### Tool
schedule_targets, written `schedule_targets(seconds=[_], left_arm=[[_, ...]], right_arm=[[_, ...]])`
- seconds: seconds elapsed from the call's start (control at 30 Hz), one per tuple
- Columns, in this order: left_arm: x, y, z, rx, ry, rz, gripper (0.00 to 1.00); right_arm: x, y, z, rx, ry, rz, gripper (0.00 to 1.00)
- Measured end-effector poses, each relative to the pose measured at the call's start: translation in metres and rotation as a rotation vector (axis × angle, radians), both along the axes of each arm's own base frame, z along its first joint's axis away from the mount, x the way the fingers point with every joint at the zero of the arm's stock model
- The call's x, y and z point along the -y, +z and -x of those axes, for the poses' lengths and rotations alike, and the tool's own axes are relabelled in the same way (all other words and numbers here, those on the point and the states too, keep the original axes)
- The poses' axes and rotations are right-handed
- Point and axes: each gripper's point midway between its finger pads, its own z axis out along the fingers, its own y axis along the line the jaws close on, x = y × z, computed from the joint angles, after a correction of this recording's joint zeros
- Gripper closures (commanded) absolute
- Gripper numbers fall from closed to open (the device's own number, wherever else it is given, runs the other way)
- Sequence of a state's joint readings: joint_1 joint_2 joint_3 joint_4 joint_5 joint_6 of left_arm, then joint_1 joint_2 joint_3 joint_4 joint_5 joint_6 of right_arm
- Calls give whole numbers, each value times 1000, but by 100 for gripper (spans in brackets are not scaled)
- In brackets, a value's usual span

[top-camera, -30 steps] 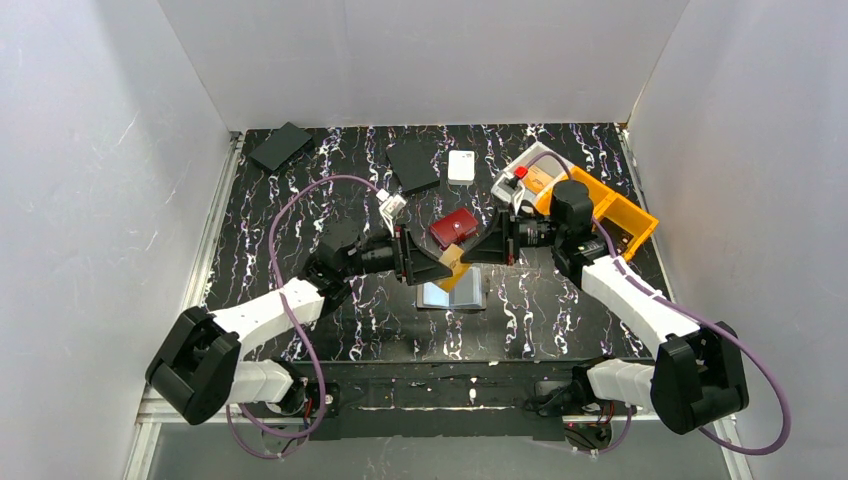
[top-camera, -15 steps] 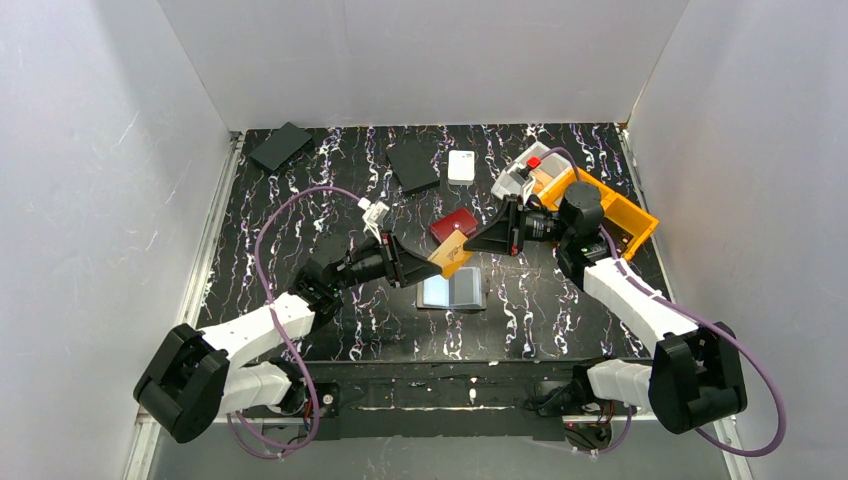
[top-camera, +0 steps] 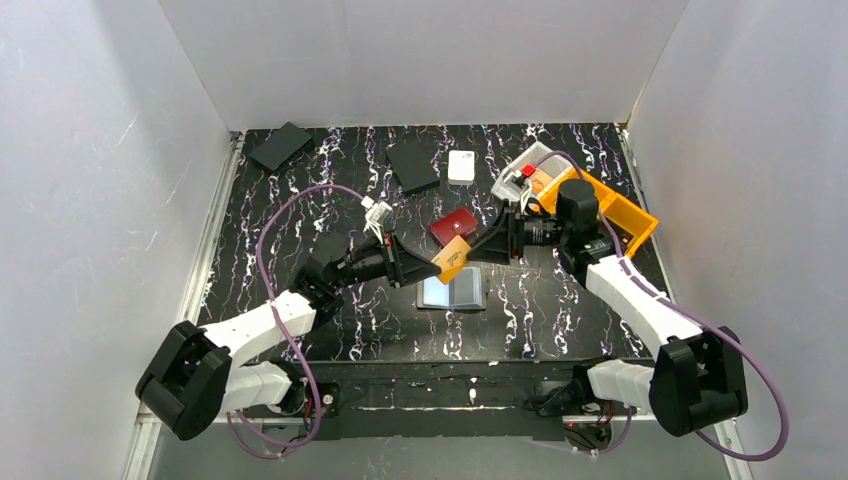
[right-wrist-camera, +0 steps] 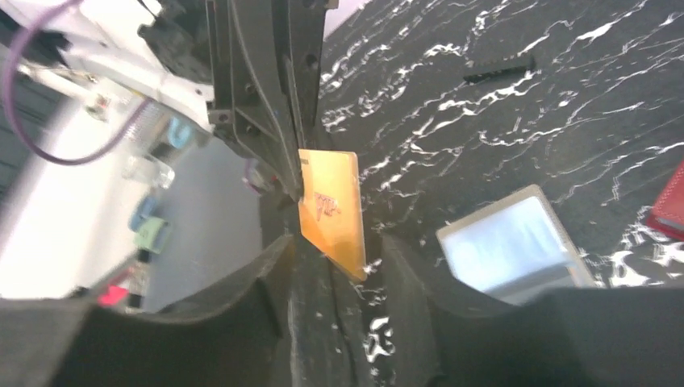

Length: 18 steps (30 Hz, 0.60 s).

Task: Take the credit cards out of the card holder
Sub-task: Place the credit card in the storage box.

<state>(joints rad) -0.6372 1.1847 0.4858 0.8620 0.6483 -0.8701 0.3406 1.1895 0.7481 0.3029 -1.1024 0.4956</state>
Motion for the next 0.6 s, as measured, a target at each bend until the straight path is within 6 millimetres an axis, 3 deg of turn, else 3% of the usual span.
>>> schedule_targets(seconds=[0.13,0.23,0.3,0.43,0.6], left_arm=[[-5,-16,8,11,-64,-139,100],[-9,-16,17,42,-142,-247,100],[-13,-11,23,72,-201,-315,100],[-18,1,33,142,-324,-405,100],[-27,-2,46,171,-442,-477,100]], right_arm=[[8,0,0,164,53,120,31],[11,14,-5,305,121,178,20],[10,14,-8,353,186,212,17],[4,-12,0,346,360,287,21],[-9,-38,39,290,581,327,28]])
